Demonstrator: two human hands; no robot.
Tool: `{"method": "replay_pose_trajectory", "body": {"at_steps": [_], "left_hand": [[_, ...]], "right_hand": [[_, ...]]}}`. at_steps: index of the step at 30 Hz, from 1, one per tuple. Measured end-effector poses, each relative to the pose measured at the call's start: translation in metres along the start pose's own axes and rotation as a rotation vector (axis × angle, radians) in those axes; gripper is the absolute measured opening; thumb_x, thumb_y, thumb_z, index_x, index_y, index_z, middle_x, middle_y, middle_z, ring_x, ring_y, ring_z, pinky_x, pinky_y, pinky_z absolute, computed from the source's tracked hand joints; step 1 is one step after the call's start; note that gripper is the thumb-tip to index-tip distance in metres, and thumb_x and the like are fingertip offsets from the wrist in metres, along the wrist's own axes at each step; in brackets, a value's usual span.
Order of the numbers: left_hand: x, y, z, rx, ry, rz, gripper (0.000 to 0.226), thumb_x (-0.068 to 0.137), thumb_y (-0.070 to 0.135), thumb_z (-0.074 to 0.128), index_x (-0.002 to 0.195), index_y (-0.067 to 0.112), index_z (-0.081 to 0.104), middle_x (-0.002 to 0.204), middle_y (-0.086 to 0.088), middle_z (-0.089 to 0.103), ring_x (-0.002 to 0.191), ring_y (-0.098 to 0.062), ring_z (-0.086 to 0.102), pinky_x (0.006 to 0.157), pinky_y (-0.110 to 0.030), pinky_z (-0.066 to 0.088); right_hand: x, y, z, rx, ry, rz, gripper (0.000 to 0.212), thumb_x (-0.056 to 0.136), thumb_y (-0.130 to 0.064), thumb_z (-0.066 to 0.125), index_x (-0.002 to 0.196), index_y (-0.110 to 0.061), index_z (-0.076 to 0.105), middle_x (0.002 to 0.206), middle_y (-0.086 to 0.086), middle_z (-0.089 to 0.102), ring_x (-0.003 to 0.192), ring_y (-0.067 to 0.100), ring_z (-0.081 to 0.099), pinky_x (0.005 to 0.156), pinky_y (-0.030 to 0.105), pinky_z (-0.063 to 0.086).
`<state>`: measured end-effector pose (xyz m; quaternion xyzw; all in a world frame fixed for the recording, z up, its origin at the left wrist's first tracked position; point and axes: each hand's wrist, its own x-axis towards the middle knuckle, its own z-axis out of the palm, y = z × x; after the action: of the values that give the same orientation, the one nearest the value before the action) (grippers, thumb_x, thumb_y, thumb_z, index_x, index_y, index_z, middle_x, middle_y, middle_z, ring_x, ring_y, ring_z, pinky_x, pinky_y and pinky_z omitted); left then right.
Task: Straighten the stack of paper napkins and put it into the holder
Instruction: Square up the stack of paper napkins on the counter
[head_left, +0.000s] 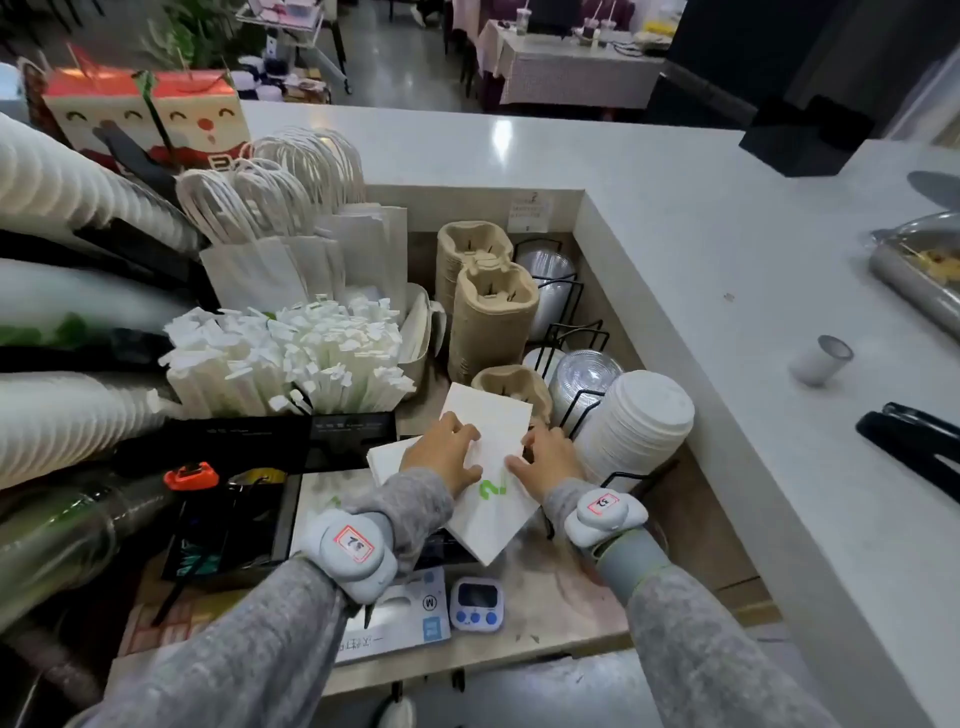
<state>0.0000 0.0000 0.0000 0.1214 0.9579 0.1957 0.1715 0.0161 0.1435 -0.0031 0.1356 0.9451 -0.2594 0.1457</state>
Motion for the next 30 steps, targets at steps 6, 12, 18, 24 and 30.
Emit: {"method": "replay_pose_trajectory", "body": {"at_steps": [6, 12, 18, 24, 30], "left_hand": [[0.013, -0.005, 0.003, 0.11, 0.036, 0.038, 0.051, 0.086, 0.033, 0.056, 0.133, 0.017, 0.043, 0.133, -0.006, 0.044, 0.125, -0.022, 0.041, 0.099, -0.035, 0.042], [0.023, -0.002, 0.003, 0.14, 0.046, 0.077, 0.054, 0.085, 0.032, 0.058, 0.133, 0.014, 0.04, 0.132, -0.008, 0.044, 0.121, -0.025, 0.045, 0.1, -0.036, 0.042], [0.029, -0.001, -0.003, 0.145, 0.006, 0.099, 0.058, 0.086, 0.031, 0.059, 0.138, 0.014, 0.036, 0.136, -0.009, 0.04, 0.123, -0.025, 0.045, 0.103, -0.036, 0.042], [0.033, -0.003, -0.01, 0.109, -0.001, 0.146, 0.057, 0.088, 0.029, 0.054, 0.14, 0.014, 0.035, 0.138, -0.009, 0.039, 0.125, -0.025, 0.043, 0.103, -0.035, 0.041], [0.039, -0.002, -0.02, 0.127, 0.031, 0.192, 0.05, 0.086, 0.034, 0.05, 0.132, 0.017, 0.046, 0.135, -0.004, 0.048, 0.128, -0.023, 0.037, 0.107, -0.035, 0.029]], "right_hand": [[0.005, 0.005, 0.004, -0.022, -0.151, 0.131, 0.046, 0.091, -0.038, 0.05, 0.122, -0.004, 0.044, 0.115, 0.012, 0.059, 0.105, 0.03, 0.058, 0.076, 0.031, 0.037], [0.012, 0.007, 0.002, -0.03, -0.169, 0.137, 0.032, 0.087, -0.043, 0.051, 0.067, -0.02, 0.042, 0.085, 0.003, 0.054, 0.079, 0.022, 0.051, 0.067, 0.029, 0.036], [0.013, 0.006, -0.008, -0.032, -0.205, 0.1, 0.024, 0.086, -0.037, 0.056, 0.082, -0.017, 0.045, 0.086, -0.001, 0.052, 0.083, 0.018, 0.05, 0.069, 0.028, 0.036], [0.013, 0.005, -0.02, 0.017, -0.166, -0.015, 0.018, 0.085, -0.028, 0.059, 0.086, -0.019, 0.044, 0.073, -0.007, 0.049, 0.082, 0.018, 0.049, 0.073, 0.028, 0.035], [0.019, -0.001, -0.031, 0.043, -0.125, -0.103, 0.014, 0.087, -0.026, 0.058, 0.086, -0.021, 0.044, 0.069, -0.009, 0.045, 0.081, 0.018, 0.049, 0.072, 0.027, 0.035]]}}
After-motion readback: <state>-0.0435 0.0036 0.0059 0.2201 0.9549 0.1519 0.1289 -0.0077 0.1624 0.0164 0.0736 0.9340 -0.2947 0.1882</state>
